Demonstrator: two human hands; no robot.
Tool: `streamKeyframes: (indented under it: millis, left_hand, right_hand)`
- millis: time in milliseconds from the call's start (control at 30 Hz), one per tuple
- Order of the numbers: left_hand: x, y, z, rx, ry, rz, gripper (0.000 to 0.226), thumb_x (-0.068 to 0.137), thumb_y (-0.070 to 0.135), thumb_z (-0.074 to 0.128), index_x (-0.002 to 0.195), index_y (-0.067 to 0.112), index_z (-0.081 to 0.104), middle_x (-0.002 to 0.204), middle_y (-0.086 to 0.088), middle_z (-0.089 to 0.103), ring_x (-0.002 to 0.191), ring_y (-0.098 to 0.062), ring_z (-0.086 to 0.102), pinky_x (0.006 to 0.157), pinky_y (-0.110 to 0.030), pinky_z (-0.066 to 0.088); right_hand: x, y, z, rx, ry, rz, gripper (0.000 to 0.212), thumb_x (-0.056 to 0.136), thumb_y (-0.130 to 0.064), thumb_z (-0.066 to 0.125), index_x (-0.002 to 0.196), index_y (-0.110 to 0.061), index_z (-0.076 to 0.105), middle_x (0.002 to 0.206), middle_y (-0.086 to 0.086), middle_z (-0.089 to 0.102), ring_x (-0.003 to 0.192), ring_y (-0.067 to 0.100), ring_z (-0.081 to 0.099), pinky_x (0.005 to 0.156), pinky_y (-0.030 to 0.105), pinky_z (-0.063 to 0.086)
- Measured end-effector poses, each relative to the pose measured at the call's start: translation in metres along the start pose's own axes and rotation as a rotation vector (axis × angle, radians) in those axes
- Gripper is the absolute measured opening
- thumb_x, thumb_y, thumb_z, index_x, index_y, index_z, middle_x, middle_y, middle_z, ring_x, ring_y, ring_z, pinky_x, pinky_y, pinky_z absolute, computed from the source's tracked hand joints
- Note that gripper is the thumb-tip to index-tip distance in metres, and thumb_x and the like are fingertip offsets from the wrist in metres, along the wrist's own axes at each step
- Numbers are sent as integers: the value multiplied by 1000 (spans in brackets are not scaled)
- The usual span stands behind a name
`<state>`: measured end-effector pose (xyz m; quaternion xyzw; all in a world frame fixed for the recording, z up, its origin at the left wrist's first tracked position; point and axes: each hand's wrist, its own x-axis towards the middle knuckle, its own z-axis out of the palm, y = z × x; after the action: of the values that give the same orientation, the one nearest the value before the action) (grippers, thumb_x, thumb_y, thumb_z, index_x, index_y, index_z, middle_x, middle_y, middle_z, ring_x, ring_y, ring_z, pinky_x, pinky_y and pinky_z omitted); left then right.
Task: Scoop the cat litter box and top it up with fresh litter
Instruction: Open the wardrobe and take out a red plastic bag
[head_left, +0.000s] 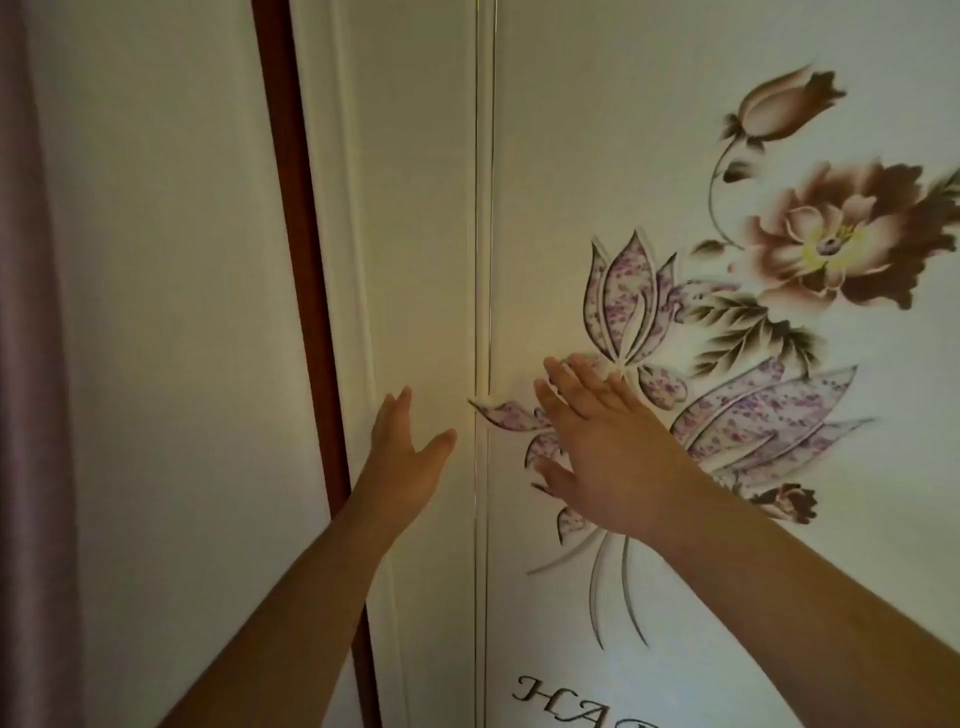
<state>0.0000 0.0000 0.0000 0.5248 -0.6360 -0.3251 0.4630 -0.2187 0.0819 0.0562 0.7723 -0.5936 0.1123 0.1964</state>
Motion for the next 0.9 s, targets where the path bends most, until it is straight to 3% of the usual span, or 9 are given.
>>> streamKeyframes:
  millis: [100, 233, 367, 433, 500, 667, 900]
  left_hand:
    - [14, -1, 4, 97, 70, 30, 83, 100, 40, 59, 162, 33, 4, 169, 11, -9, 156, -17, 8, 122, -40, 18]
    - [35, -16, 8, 203, 26, 44, 88, 100, 43, 58, 162, 33, -4, 168, 11, -15, 157, -22, 5, 124, -44, 19]
    - [41, -30, 29, 224, -101, 78, 89, 101, 44, 55, 161, 30, -9, 165, 13, -25, 156, -16, -1, 123, -34, 10]
    - [42, -34, 41, 208, -88, 103, 92, 101, 41, 56, 160, 29, -13, 162, 14, -32, 156, -15, -3, 119, -28, 8]
    - [43, -38, 50, 233, -30, 121, 93, 101, 39, 56, 160, 28, -15, 161, 13, -35, 156, -16, -3, 120, -31, 12]
    - [38, -45, 62, 419, 52, 162, 99, 99, 43, 55, 158, 22, -22, 162, 4, -36, 156, -20, -8, 119, -41, 28]
    - [35, -38, 72, 433, 55, 173, 104, 98, 42, 56, 155, 18, -27, 157, 0, -42, 155, -21, -18, 121, -38, 22]
  right_hand:
    - [11, 3, 7, -51, 15, 28, 83, 100, -53, 42, 163, -17, 2, 169, 1, -18, 155, 19, -19, 120, 37, -15]
    - [19, 6, 21, -58, 18, 109, 90, 97, -54, 47, 163, -15, 0, 168, 1, -19, 155, 20, -19, 120, 39, -15]
    - [17, 10, 33, -108, 52, 151, 97, 88, -51, 62, 162, -11, 13, 170, 2, -7, 156, 22, -5, 125, 46, 7]
    - [16, 12, 37, -127, 66, 159, 98, 84, -50, 66, 161, -11, 19, 170, 1, 1, 157, 22, 2, 125, 47, 14]
    - [15, 15, 37, -139, 63, 158, 98, 83, -50, 65, 161, -13, 19, 171, 0, 2, 157, 21, 4, 124, 48, 17]
    - [15, 17, 38, -162, 43, 171, 96, 86, -54, 56, 162, -16, 11, 170, -2, -6, 157, 19, -3, 126, 46, 9]
    - [10, 17, 38, -198, 4, 228, 92, 91, -52, 47, 162, -19, -1, 169, -3, -16, 156, 16, -13, 126, 46, 3]
